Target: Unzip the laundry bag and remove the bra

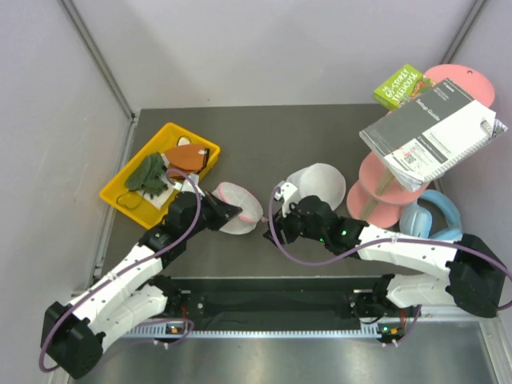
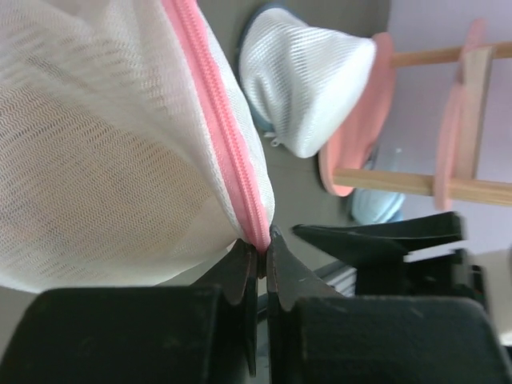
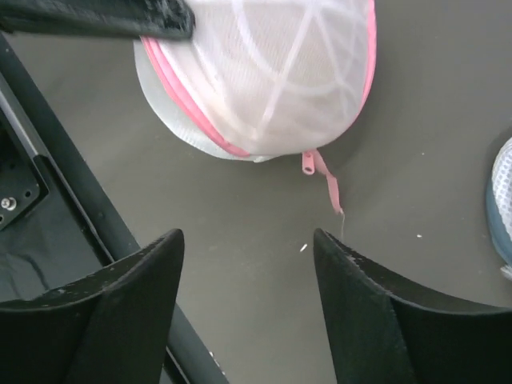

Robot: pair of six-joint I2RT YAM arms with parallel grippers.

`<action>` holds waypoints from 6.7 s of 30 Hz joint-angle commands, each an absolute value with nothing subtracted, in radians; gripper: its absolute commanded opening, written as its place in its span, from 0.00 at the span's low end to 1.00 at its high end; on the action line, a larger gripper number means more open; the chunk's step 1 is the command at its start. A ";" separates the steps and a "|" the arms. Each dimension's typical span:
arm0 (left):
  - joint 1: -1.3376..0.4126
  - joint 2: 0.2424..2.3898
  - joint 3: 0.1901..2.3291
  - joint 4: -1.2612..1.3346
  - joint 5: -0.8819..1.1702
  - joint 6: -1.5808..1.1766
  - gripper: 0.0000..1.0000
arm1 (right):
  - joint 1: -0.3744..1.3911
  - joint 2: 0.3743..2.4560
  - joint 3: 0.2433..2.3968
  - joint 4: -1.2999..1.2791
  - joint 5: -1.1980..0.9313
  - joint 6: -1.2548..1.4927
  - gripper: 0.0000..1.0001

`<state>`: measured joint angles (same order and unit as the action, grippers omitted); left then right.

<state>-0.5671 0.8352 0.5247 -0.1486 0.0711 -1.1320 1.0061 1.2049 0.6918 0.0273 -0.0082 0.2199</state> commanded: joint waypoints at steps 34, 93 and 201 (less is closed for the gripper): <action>-0.543 0.742 0.526 -0.008 0.225 -1.249 0.00 | 1.019 1.319 0.595 0.339 0.126 0.158 0.25; -0.241 1.024 0.721 -0.164 0.341 -0.776 0.95 | 1.134 1.350 0.848 0.092 0.236 0.250 0.00; -0.686 0.927 0.815 -0.319 0.165 -0.222 0.80 | 1.014 1.239 0.802 0.025 0.080 0.330 0.00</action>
